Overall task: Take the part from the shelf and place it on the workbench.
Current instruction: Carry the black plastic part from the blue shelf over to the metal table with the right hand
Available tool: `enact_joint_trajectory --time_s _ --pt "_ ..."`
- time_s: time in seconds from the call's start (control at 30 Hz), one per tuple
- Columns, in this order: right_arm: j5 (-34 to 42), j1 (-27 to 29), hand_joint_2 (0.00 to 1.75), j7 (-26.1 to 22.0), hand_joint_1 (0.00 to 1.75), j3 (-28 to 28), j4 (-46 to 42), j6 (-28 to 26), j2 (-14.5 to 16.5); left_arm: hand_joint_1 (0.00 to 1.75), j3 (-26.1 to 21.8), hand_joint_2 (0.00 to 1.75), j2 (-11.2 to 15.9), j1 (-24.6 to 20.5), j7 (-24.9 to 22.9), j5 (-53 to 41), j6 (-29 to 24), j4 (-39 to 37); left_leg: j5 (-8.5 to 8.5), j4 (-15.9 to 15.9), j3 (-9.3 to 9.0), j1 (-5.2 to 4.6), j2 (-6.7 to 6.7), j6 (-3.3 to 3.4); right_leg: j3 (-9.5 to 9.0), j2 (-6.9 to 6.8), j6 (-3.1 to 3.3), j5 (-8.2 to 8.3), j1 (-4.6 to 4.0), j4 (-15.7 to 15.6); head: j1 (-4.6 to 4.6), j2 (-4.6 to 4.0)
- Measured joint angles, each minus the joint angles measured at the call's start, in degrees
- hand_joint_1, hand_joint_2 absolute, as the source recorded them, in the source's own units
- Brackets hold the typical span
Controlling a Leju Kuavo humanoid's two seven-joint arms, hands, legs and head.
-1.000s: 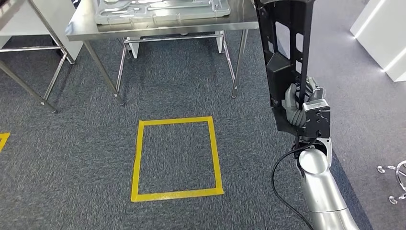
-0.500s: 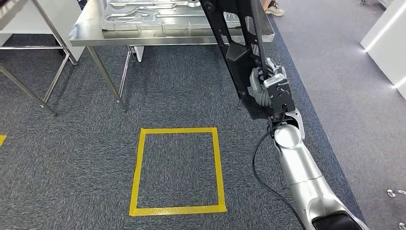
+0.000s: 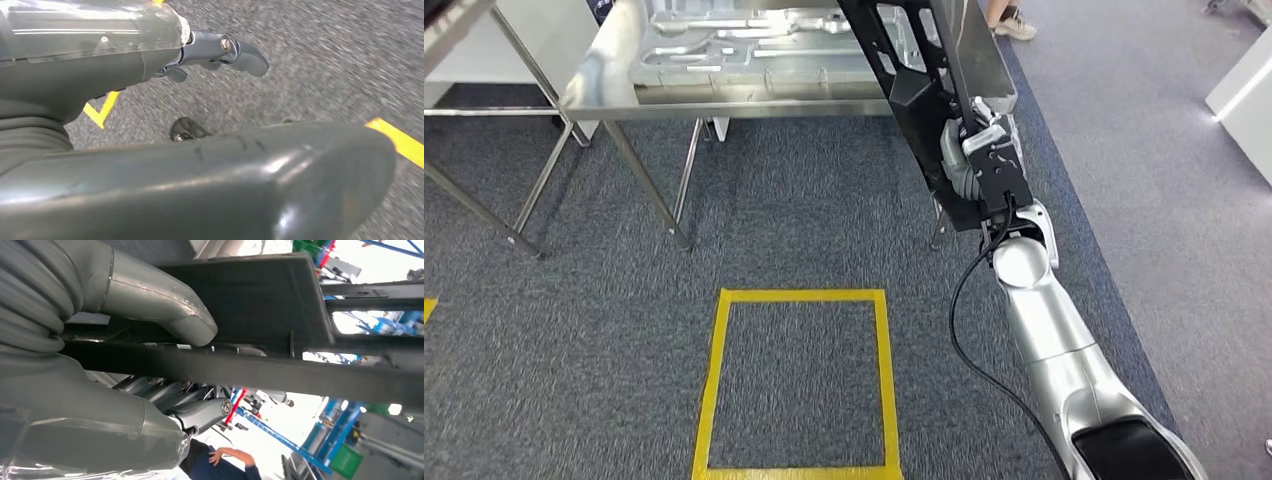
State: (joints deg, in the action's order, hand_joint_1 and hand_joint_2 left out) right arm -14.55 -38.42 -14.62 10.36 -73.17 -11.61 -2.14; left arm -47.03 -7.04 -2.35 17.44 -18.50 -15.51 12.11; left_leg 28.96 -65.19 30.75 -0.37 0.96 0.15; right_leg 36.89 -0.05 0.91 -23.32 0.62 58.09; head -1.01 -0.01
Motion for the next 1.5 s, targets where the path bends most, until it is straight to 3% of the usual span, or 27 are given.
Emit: enact_joint_trajectory --time_s 0.03,0.1,0.17,0.2,0.23,0.3,0.33,0.37,0.43,0.47,0.53,0.6,0.67,0.7,0.73,0.8,0.87,0.97,1.0,1.07,1.13,1.2,1.23,1.3,1.37,1.43,1.5 --pt "-0.07 -0.24 1.75 0.04 1.75 0.00 -0.02 -0.02 0.12 0.00 -0.01 0.00 -0.01 -0.02 -0.01 0.01 -0.03 -0.01 0.28 -3.46 2.41 0.15 -0.14 -0.22 -0.86 0.03 0.22 -0.57 0.03 -0.24 -0.01 0.00" --pt "-0.45 -0.41 1.75 0.24 1.75 0.00 -0.02 -0.05 0.38 0.00 -0.10 0.00 -0.05 -0.01 -0.09 0.08 -0.19 -0.02 3.93 -8.80 7.23 0.44 -0.34 -0.60 -2.65 0.14 0.34 -2.00 0.06 -0.41 -0.03 -0.01" --pt "-1.05 -0.39 1.75 0.64 1.75 0.00 -0.13 -0.08 0.55 0.00 -0.33 0.00 -0.08 0.08 -0.21 0.17 -0.40 -0.02 7.89 -9.37 10.13 0.65 -0.52 -0.84 -4.70 0.32 0.23 -3.63 0.10 -0.42 -0.04 -0.01" --pt "-1.32 -0.38 1.75 0.86 1.75 0.00 -0.33 -0.10 0.62 0.00 -0.49 0.00 -0.08 0.13 -0.30 0.23 -0.49 -0.02 7.80 -7.47 10.56 0.71 -0.58 -0.86 -5.85 0.38 0.10 -4.51 0.14 -0.42 -0.04 -0.02" --pt "-1.54 -0.38 1.75 1.02 1.75 0.01 -0.66 -0.11 0.68 0.00 -0.65 0.00 -0.08 0.20 -0.37 0.27 -0.56 -0.02 5.69 -4.45 10.48 0.75 -0.61 -0.80 -7.00 0.40 -0.06 -5.40 0.17 -0.43 -0.04 -0.02" --pt "-1.85 -0.38 1.75 1.26 1.75 0.02 -1.49 -0.09 0.77 0.00 -0.89 0.00 -0.08 0.49 -0.46 0.36 -0.63 -0.06 -2.72 2.63 9.92 0.66 -0.69 -0.37 -8.92 0.50 -0.56 -7.16 0.08 -0.44 -0.04 -0.02" --pt "-1.95 -0.38 1.75 1.44 1.75 0.02 -2.05 -0.03 0.79 0.00 -0.95 0.00 -0.09 0.57 -0.46 0.37 -0.62 -0.08 -5.91 4.81 9.59 0.54 -0.70 -0.06 -9.57 0.57 -0.90 -7.96 -0.01 -0.62 -0.03 -0.02" --pt "-2.00 -0.37 1.75 1.63 1.75 0.02 -2.73 0.05 0.80 0.00 -0.97 0.00 -0.11 0.60 -0.46 0.38 -0.61 -0.10 -7.66 6.09 9.34 0.48 -0.68 0.33 -10.13 0.66 -1.31 -8.40 -0.11 -0.65 -0.03 -0.02" --pt "-2.02 -0.45 1.75 1.91 1.75 0.02 -4.46 0.19 0.80 0.00 -0.99 0.00 -0.20 0.52 -0.44 0.41 -0.59 -0.11 -7.19 6.51 8.20 0.48 -0.61 1.18 -10.70 0.72 -2.09 -8.32 -0.11 -0.18 -0.01 -0.01" --pt "-2.01 -0.52 1.75 1.93 1.75 0.02 -5.31 0.22 0.77 0.00 -1.01 0.00 -0.26 0.51 -0.39 0.43 -0.58 -0.11 -6.88 6.78 7.48 0.55 -0.58 1.64 -10.39 0.66 -2.43 -7.83 -0.04 1.27 0.00 -0.01" --pt "-1.92 -0.64 1.75 1.96 1.75 0.03 -6.66 0.37 0.68 0.00 -1.10 0.00 -0.34 0.44 -0.26 0.45 -0.53 -0.11 -6.08 7.04 5.94 0.58 -0.56 2.41 -7.26 0.49 -2.96 -7.98 0.10 6.96 0.01 -0.02" --pt "-1.86 -0.55 1.75 2.02 1.75 0.04 -7.42 0.56 0.49 0.00 -1.25 0.00 -0.34 0.36 -0.13 0.49 -0.46 -0.11 -4.91 7.15 4.58 0.49 -0.43 2.78 -2.22 0.39 -3.32 -10.92 0.12 13.69 0.02 -0.02" --pt "-1.85 -0.37 1.75 2.10 1.75 0.04 -7.80 0.73 0.30 0.00 -1.34 0.00 -0.34 0.36 -0.08 0.52 -0.41 -0.11 -3.50 7.17 2.85 0.32 -0.22 2.85 1.36 0.38 -3.23 -13.98 0.07 15.75 0.02 -0.02" --pt "-1.85 -0.32 1.75 2.13 1.75 0.04 -7.97 0.82 0.25 0.00 -1.36 0.00 -0.38 0.41 -0.08 0.52 -0.40 -0.11 -2.74 7.18 1.81 0.19 -0.16 2.86 1.95 0.38 -2.94 -13.71 -0.05 14.27 0.02 -0.02" --pt "-1.85 -0.31 1.75 2.15 1.75 0.04 -8.15 0.91 0.16 0.00 -1.38 0.00 -0.43 0.45 -0.09 0.52 -0.40 -0.11 -2.00 7.22 0.73 0.03 -0.13 2.87 1.84 0.36 -2.44 -11.79 -0.24 11.35 0.02 -0.02" --pt "-1.84 -0.34 1.75 2.15 1.75 0.04 -8.46 0.98 -0.02 0.00 -1.41 0.00 -0.73 0.55 -0.08 0.53 -0.39 -0.16 -0.61 7.33 -0.96 -0.20 -0.06 2.78 0.81 0.30 -0.99 -4.95 -1.04 4.30 0.01 -0.01" --pt "-1.83 -0.42 1.75 2.24 1.75 0.03 -8.80 1.03 -0.19 0.00 -1.43 0.00 -1.03 0.38 -0.03 0.53 -0.37 -0.24 0.41 7.46 -2.17 -0.28 0.13 2.32 -0.08 0.61 0.05 -1.26 -1.71 0.54 0.18 -0.01" --pt "-1.84 -0.64 1.75 2.36 1.75 0.03 -9.52 1.07 -0.25 0.00 -1.46 0.00 -1.00 0.18 0.01 0.53 -0.33 -0.26 0.17 6.42 -3.23 -0.50 0.17 1.40 -2.24 0.81 0.54 -0.96 -1.27 -1.05 0.36 -0.01" --pt "-1.84 -0.73 1.75 2.37 1.75 0.03 -9.68 1.06 -0.26 0.00 -1.48 0.00 -0.96 0.14 0.01 0.54 -0.33 -0.26 -0.04 4.51 -2.39 -0.52 0.08 1.11 -3.03 0.72 0.63 -0.87 -0.97 -1.33 0.32 -0.01" --pt "-1.84 -0.75 1.75 2.44 1.75 0.05 -9.87 1.07 -0.28 0.00 -1.50 0.00 -0.94 0.05 0.02 0.54 -0.33 -0.26 0.91 -2.16 1.57 -0.24 -0.15 0.58 -4.25 0.61 0.61 -1.49 -0.62 -1.49 0.29 0.00" --pt "-1.84 -0.55 1.75 2.51 1.75 0.07 -9.86 1.11 -0.28 0.00 -1.58 0.00 -0.95 0.11 0.02 0.54 -0.33 -0.26 4.19 -8.05 6.62 0.30 -0.35 -0.05 -5.24 0.64 0.49 -2.66 -0.42 -1.48 0.27 -0.01" --pt "-1.81 -0.38 1.75 2.53 1.75 0.09 -9.85 1.15 -0.28 0.00 -1.72 0.00 -0.92 0.31 0.04 0.55 -0.29 -0.26 5.72 -7.61 9.04 0.76 -0.51 -0.66 -6.62 0.75 0.20 -3.96 -0.14 -1.46 0.26 -0.02" --pt "-1.79 -0.35 1.75 2.53 1.75 0.09 -9.86 1.16 -0.29 0.00 -1.78 0.00 -0.89 0.40 0.05 0.56 -0.26 -0.26 4.38 -4.82 8.99 0.96 -0.59 -0.89 -7.46 0.80 -0.03 -4.67 0.01 -1.44 0.26 -0.01" --pt "-1.66 -0.27 1.75 2.54 1.75 0.09 -9.86 1.19 -0.28 0.00 -1.90 0.00 -0.88 0.67 0.07 0.62 -0.14 -0.27 -2.24 2.53 7.97 1.21 -0.88 -1.01 -9.04 0.83 -0.65 -6.20 0.20 -1.35 0.26 -0.01" --pt "-1.34 -0.12 1.75 2.62 1.75 0.10 -10.03 1.26 -0.28 0.00 -2.07 0.00 -0.92 0.71 0.13 0.67 -0.07 -0.28 -6.76 6.27 7.23 1.09 -1.14 -0.37 -9.91 0.89 -1.47 -7.26 0.13 -1.55 0.26 -0.01" --pt "-1.04 0.05 1.75 2.72 1.75 0.12 -10.48 1.32 -0.29 0.00 -2.19 0.00 -0.95 0.56 0.19 0.71 -0.05 -0.30 -6.51 6.52 6.64 0.91 -1.10 0.66 -10.16 0.95 -2.37 -7.18 0.08 -1.20 0.26 -0.01" --pt "-0.88 0.23 1.75 2.73 1.75 0.13 -11.02 1.29 -0.31 0.00 -2.25 0.00 -0.95 0.63 0.21 0.70 -0.05 -0.29 -5.97 7.02 5.44 0.96 -0.98 1.46 -8.56 0.72 -3.06 -5.92 0.20 2.42 0.27 -0.01"
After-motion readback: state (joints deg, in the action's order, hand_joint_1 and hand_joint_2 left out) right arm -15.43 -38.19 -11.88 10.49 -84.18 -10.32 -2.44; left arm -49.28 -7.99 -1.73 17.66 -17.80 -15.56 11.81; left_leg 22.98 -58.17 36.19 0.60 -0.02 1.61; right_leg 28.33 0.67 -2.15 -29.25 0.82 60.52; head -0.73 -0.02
